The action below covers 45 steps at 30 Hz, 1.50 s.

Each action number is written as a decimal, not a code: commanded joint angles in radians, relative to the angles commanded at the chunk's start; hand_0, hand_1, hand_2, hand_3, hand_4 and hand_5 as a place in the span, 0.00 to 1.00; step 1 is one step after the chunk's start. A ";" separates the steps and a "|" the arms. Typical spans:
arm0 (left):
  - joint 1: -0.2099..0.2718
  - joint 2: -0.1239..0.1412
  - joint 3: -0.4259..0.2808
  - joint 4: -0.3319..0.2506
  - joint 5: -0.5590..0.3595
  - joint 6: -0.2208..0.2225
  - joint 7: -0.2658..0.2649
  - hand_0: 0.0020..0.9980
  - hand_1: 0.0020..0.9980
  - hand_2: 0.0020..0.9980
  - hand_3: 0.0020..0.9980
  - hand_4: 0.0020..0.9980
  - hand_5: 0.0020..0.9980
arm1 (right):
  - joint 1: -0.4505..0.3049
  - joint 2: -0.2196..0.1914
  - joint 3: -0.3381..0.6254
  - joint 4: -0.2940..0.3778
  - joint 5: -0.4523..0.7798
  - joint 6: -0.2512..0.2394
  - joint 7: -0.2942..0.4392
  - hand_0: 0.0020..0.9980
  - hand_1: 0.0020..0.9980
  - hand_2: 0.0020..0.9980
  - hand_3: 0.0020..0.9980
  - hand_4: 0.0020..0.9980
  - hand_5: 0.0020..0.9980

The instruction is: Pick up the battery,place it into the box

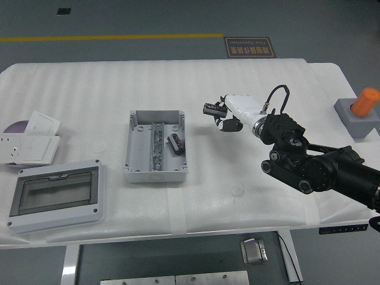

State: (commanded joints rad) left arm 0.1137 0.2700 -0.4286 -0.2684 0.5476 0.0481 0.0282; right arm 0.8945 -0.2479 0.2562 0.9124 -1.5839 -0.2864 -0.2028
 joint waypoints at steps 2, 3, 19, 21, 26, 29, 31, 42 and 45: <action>0.000 0.000 0.001 0.000 -0.001 0.000 0.000 0.64 0.66 0.57 0.62 0.72 0.56 | -0.003 0.001 0.008 0.025 -0.009 0.004 -0.007 0.14 0.32 0.58 0.68 0.37 0.29; 0.001 0.000 0.001 0.001 -0.001 0.000 0.000 0.64 0.66 0.57 0.62 0.72 0.56 | -0.005 0.002 0.013 0.043 -0.015 0.008 -0.011 0.14 0.32 0.58 0.68 0.37 0.29; 0.002 0.002 0.013 0.004 -0.008 -0.001 0.001 0.64 0.66 0.57 0.62 0.72 0.56 | -0.008 0.071 0.016 0.225 -0.188 0.114 -0.098 0.17 0.35 0.57 0.68 0.56 0.41; 0.003 0.002 0.014 0.004 -0.009 -0.001 0.001 0.64 0.66 0.57 0.62 0.72 0.56 | -0.009 0.082 0.011 0.222 -0.220 0.125 -0.108 0.17 0.35 0.57 0.68 0.56 0.41; 0.004 0.003 0.016 0.004 -0.009 -0.002 0.002 0.64 0.66 0.57 0.62 0.72 0.56 | -0.012 0.099 -0.004 0.212 -0.266 0.140 -0.123 0.50 0.65 0.69 0.76 0.74 0.52; 0.005 0.004 0.017 0.003 -0.010 -0.002 0.002 0.64 0.66 0.57 0.62 0.72 0.56 | -0.015 0.106 -0.013 0.207 -0.283 0.151 -0.134 0.81 0.78 0.78 0.84 0.87 0.60; 0.005 0.004 0.017 0.003 -0.010 -0.002 0.001 0.64 0.66 0.57 0.62 0.72 0.56 | -0.016 0.110 -0.015 0.207 -0.289 0.162 -0.144 0.81 0.78 0.78 0.84 0.87 0.60; 0.005 0.002 0.016 0.003 -0.008 -0.002 0.001 0.64 0.66 0.56 0.62 0.72 0.56 | -0.059 0.077 0.086 0.210 -0.287 0.145 -0.159 0.83 0.79 0.78 0.87 0.92 0.63; 0.007 0.001 0.016 0.003 -0.008 -0.002 0.001 0.64 0.66 0.56 0.62 0.72 0.56 | -0.084 0.048 0.152 0.209 -0.282 0.125 -0.156 0.83 0.79 0.78 0.87 0.92 0.63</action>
State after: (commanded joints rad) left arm 0.1212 0.2705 -0.4129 -0.2656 0.5397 0.0460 0.0296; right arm 0.8102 -0.1996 0.4083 1.1213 -1.8664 -0.1618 -0.3583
